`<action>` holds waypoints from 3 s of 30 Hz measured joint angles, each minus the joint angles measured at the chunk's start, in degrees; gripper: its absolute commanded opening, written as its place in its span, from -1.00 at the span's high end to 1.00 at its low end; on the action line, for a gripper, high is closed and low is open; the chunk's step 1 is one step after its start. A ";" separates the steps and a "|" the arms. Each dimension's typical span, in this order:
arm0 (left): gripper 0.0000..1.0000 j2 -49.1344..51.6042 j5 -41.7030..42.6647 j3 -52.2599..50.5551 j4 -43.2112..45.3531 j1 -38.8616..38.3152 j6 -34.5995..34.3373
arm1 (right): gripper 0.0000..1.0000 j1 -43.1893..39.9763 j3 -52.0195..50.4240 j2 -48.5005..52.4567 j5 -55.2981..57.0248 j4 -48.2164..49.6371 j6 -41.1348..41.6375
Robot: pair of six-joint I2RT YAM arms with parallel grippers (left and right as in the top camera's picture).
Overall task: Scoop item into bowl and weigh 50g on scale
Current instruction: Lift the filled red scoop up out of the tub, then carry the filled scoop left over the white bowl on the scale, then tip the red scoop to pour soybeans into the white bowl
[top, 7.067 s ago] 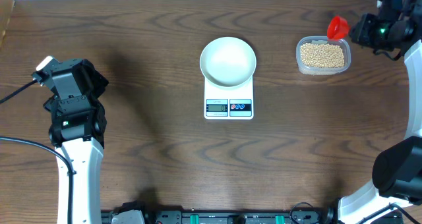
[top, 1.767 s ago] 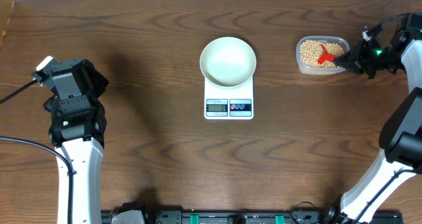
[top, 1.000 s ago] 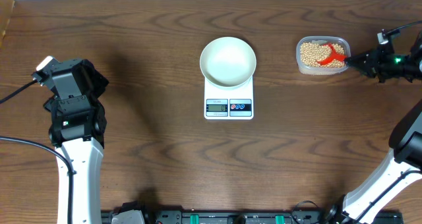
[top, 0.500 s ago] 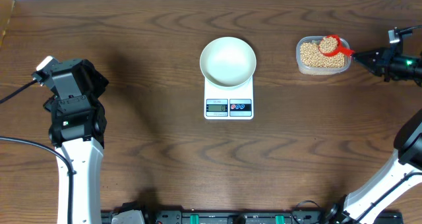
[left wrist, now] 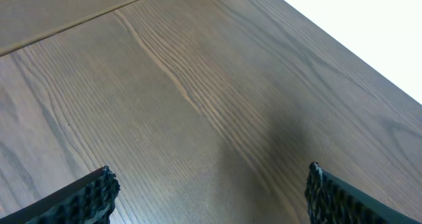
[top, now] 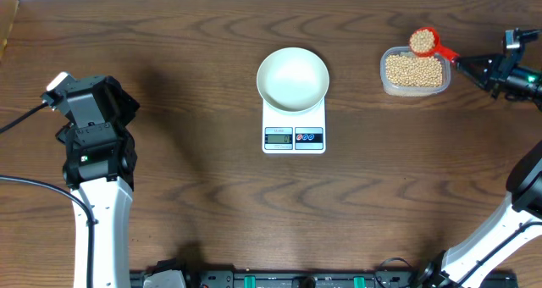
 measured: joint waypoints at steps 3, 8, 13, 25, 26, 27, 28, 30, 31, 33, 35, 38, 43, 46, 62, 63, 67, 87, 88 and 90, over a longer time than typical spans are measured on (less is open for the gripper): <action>-0.86 0.00 0.00 0.00 -0.02 0.00 0.00 | 0.98 0.17 0.00 0.00 -2.36 0.02 0.00; -0.86 0.00 0.00 0.00 0.00 0.00 0.00 | 0.98 2.01 0.00 0.00 -4.70 0.17 0.00; -0.86 0.00 0.00 0.00 0.00 0.00 0.00 | 0.97 6.05 0.00 0.00 -5.64 0.81 0.02; -0.86 0.00 0.00 0.00 -0.02 0.00 0.00 | 0.97 19.23 -0.04 0.00 -3.48 6.21 2.84; -0.86 0.00 0.00 0.00 -0.02 0.00 0.00 | 0.98 19.98 -0.04 0.00 -3.04 6.69 3.26; -0.86 0.00 0.00 0.00 0.00 0.00 0.00 | 0.97 21.05 -0.04 0.00 -2.60 7.41 3.67; -0.86 0.00 0.00 0.00 -0.02 0.00 0.00 | 0.97 22.21 -0.07 0.00 -2.08 8.37 4.28; -0.86 0.00 0.00 0.00 0.00 0.00 0.00 | 0.97 24.24 -0.07 0.00 -1.14 10.03 5.53; -0.86 0.00 0.00 0.00 0.00 0.00 0.00 | 0.98 24.96 -0.07 0.00 -0.76 10.47 6.03; -0.86 0.00 0.00 0.00 -0.02 0.00 0.00 | 0.97 26.69 -0.07 0.00 0.33 11.13 6.78; -0.86 0.00 0.00 0.00 -0.02 0.00 0.00 | 0.97 28.11 -0.07 0.00 1.60 11.28 7.34; -0.86 0.00 0.00 0.00 0.00 0.00 0.00 | 0.98 29.94 0.07 0.00 3.78 11.26 7.80; -0.86 0.00 0.00 0.00 0.00 0.00 0.00 | 0.98 32.35 2.14 -0.11 9.01 9.94 8.04; -0.86 0.00 0.00 0.00 0.00 0.00 0.00 | 0.98 33.51 2.82 -0.85 12.85 9.40 8.02; -0.86 0.00 0.00 0.00 0.00 0.00 0.00 | 0.98 42.36 3.06 -7.30 32.46 5.64 4.20; -0.86 0.00 0.00 0.00 -0.02 0.00 0.00 | 0.98 42.69 3.06 -7.78 33.99 5.64 3.98; -0.86 0.00 0.00 0.00 0.00 0.00 0.00 | 0.98 44.37 3.06 -9.66 39.01 5.62 3.32; -0.86 0.00 0.00 0.00 -0.02 0.00 0.00 | 0.98 51.71 3.37 -10.88 54.60 4.46 0.11; -0.86 0.00 0.00 0.00 0.00 0.00 0.00 | 0.98 52.19 3.37 -10.97 55.56 4.46 0.02; -0.86 0.00 0.00 0.00 0.00 0.00 0.00 | 0.98 53.00 3.37 -11.37 58.01 4.46 -0.22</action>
